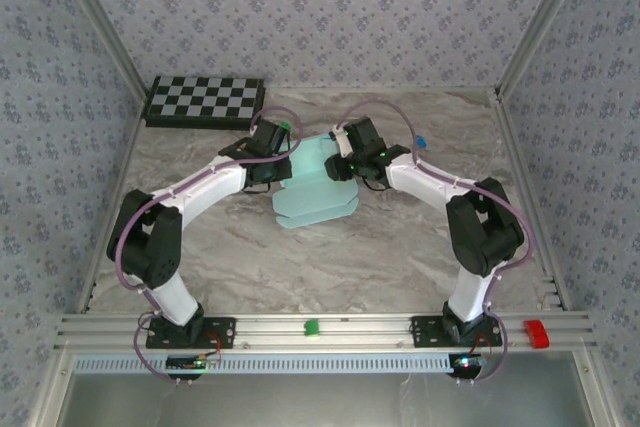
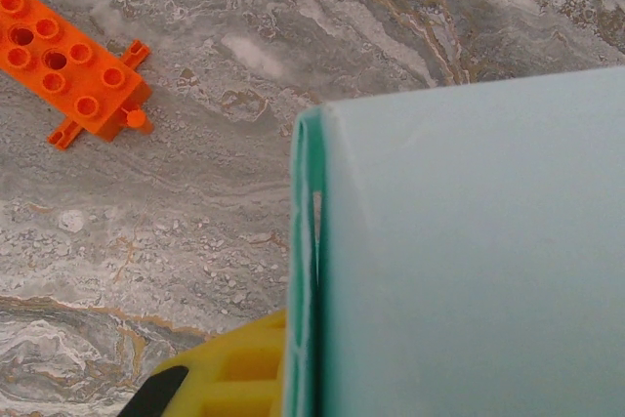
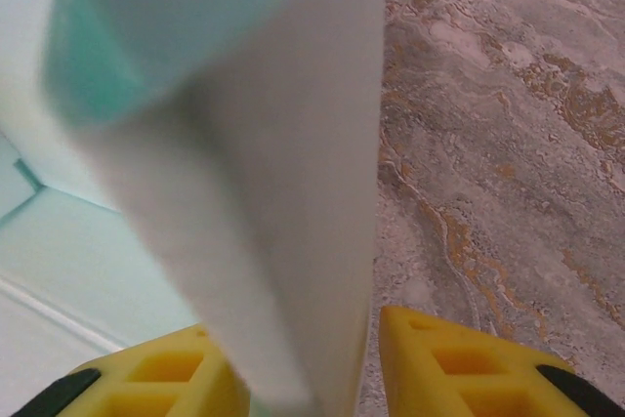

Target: Fold the paper box

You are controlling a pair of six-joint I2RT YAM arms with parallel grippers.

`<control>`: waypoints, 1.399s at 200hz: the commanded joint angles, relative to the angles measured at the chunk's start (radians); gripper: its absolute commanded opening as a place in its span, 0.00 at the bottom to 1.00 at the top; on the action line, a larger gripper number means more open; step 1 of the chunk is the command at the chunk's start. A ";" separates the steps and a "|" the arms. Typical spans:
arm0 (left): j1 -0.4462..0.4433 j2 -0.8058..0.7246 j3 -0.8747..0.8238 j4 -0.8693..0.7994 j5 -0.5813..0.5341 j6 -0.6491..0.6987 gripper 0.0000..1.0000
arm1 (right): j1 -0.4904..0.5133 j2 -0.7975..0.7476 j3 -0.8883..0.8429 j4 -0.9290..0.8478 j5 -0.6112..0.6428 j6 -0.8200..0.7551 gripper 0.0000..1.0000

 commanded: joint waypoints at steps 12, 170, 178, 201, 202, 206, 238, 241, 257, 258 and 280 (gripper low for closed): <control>-0.004 -0.009 0.039 -0.003 0.009 0.003 0.00 | -0.002 0.027 0.044 -0.033 0.076 -0.005 0.34; -0.005 -0.006 0.036 0.000 0.015 0.000 0.00 | 0.099 0.095 0.120 -0.112 0.533 0.058 0.23; -0.005 -0.005 0.036 0.000 0.015 0.000 0.00 | 0.104 0.101 0.129 -0.123 0.553 0.059 0.23; -0.004 -0.004 0.034 0.002 0.017 -0.001 0.00 | 0.120 0.119 0.152 -0.152 0.614 0.061 0.21; -0.005 -0.003 0.035 0.002 0.017 -0.002 0.00 | 0.120 0.120 0.152 -0.154 0.617 0.061 0.21; -0.004 -0.003 0.035 0.002 0.017 -0.002 0.00 | 0.123 0.124 0.158 -0.160 0.629 0.063 0.21; -0.004 0.001 0.034 0.003 0.020 -0.005 0.00 | 0.145 0.151 0.190 -0.202 0.713 0.074 0.19; -0.005 0.001 0.034 0.004 0.019 -0.004 0.00 | 0.146 0.152 0.192 -0.205 0.718 0.073 0.19; -0.005 0.001 0.036 0.005 0.020 -0.004 0.00 | 0.151 0.162 0.204 -0.226 0.746 0.090 0.17; -0.005 0.001 0.036 0.004 0.020 -0.004 0.00 | 0.150 0.162 0.204 -0.227 0.746 0.092 0.18; -0.004 0.001 0.037 0.004 0.017 -0.004 0.00 | 0.153 0.176 0.221 -0.253 0.769 0.106 0.17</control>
